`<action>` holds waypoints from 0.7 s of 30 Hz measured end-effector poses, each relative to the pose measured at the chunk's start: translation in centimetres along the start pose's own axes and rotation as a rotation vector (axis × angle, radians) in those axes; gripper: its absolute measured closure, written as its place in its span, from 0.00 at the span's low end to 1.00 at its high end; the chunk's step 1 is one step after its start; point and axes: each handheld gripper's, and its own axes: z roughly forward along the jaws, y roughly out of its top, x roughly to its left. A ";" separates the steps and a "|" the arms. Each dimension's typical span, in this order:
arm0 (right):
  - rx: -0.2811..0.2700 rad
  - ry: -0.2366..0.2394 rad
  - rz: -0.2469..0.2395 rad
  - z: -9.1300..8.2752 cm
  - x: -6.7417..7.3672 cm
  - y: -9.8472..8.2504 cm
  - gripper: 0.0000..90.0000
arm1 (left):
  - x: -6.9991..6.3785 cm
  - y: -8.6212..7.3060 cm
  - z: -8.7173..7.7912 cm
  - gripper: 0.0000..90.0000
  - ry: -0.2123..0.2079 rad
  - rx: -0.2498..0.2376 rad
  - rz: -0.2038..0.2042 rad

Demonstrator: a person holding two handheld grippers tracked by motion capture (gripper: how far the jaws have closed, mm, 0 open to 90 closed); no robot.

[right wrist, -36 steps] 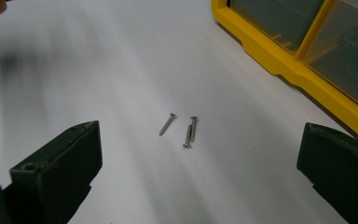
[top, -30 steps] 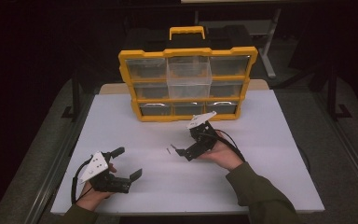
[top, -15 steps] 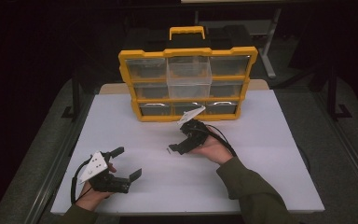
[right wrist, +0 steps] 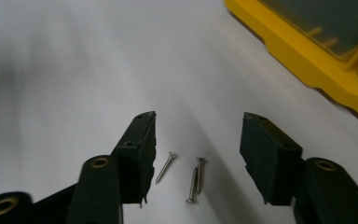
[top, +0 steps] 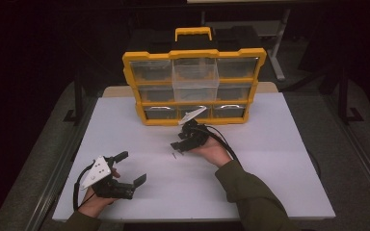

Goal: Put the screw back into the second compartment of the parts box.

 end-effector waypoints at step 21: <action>0.162 -0.006 -0.085 2.5 -0.6 -0.1 0.80 | 0.0 0.0 0.0 0.00 -0.004 0.003 0.010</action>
